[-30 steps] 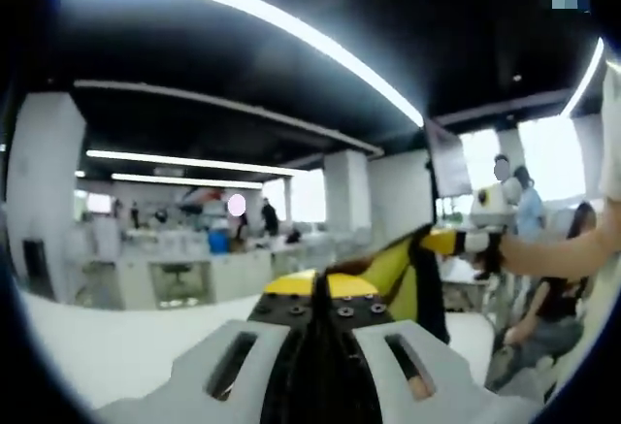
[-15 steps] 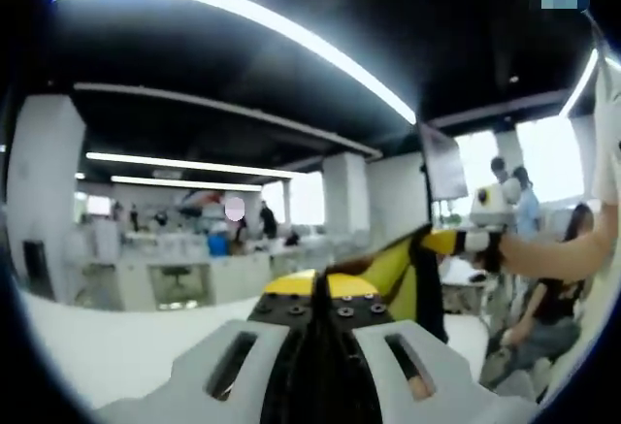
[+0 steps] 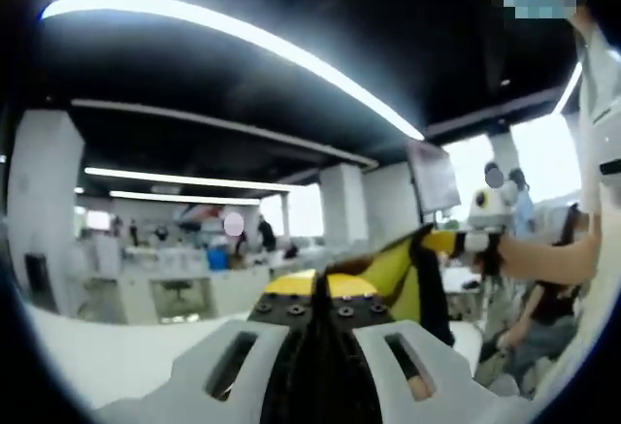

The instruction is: Fold the garment on the visible template until the final outline fits inside the template.

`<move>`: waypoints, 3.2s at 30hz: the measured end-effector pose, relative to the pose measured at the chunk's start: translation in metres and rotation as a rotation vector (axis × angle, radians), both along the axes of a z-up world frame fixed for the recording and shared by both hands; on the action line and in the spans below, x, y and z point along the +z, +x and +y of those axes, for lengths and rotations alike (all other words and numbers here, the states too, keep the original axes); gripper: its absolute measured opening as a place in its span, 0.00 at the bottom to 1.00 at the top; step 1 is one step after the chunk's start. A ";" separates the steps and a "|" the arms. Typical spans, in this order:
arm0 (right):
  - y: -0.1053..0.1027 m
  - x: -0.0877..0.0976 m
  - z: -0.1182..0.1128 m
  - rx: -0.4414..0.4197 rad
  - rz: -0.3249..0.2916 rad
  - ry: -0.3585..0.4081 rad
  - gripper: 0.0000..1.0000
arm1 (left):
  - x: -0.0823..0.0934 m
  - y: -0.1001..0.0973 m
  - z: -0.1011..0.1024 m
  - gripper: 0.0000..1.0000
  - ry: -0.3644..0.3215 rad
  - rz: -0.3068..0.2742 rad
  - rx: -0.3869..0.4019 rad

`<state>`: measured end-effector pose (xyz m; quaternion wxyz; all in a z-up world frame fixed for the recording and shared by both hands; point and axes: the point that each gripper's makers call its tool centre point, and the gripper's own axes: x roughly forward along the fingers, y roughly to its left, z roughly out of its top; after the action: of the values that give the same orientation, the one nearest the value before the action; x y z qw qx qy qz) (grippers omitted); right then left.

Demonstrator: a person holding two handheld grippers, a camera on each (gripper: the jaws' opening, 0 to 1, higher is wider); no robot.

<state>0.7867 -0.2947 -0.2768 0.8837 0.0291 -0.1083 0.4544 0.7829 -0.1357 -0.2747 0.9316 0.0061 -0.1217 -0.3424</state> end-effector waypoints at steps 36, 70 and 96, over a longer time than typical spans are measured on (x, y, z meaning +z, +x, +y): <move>-0.058 -0.058 0.001 0.000 0.211 0.022 0.01 | -0.063 -0.055 -0.003 0.00 0.012 0.165 0.006; 0.021 -0.086 0.000 -0.043 0.232 -0.002 0.01 | -0.094 0.019 -0.006 0.00 0.067 0.199 0.005; 0.087 -0.098 0.008 -0.044 0.203 -0.033 0.01 | -0.112 0.087 -0.008 0.00 0.101 0.186 0.011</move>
<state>0.8736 -0.2871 -0.3749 0.9002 0.0580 -0.0113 0.4315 0.8697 -0.1439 -0.3867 0.9393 0.0221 -0.0171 -0.3421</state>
